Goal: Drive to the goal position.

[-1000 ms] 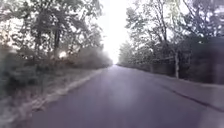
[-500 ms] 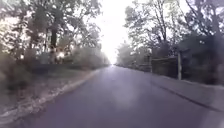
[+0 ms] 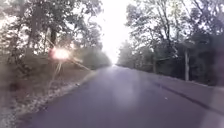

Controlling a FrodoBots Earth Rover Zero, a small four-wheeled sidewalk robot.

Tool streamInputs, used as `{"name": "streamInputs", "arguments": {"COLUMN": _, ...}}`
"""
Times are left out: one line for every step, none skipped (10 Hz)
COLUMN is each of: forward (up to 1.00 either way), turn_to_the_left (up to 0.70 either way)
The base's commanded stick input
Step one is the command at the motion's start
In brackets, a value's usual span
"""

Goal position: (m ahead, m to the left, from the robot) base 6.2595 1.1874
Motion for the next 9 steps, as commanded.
{"name": "streamInputs", "arguments": {"forward": 1.0, "turn_to_the_left": 0.0}}
{"name": "streamInputs", "arguments": {"forward": 1.0, "turn_to_the_left": 0.0}}
{"name": "streamInputs", "arguments": {"forward": 1.0, "turn_to_the_left": 0.0}}
{"name": "streamInputs", "arguments": {"forward": 1.0, "turn_to_the_left": 0.0}}
{"name": "streamInputs", "arguments": {"forward": 1.0, "turn_to_the_left": 0.0}}
{"name": "streamInputs", "arguments": {"forward": 1.0, "turn_to_the_left": 0.0}}
{"name": "streamInputs", "arguments": {"forward": 1.0, "turn_to_the_left": 0.0}}
{"name": "streamInputs", "arguments": {"forward": 1.0, "turn_to_the_left": 0.0}}
{"name": "streamInputs", "arguments": {"forward": 1.0, "turn_to_the_left": 0.0}}
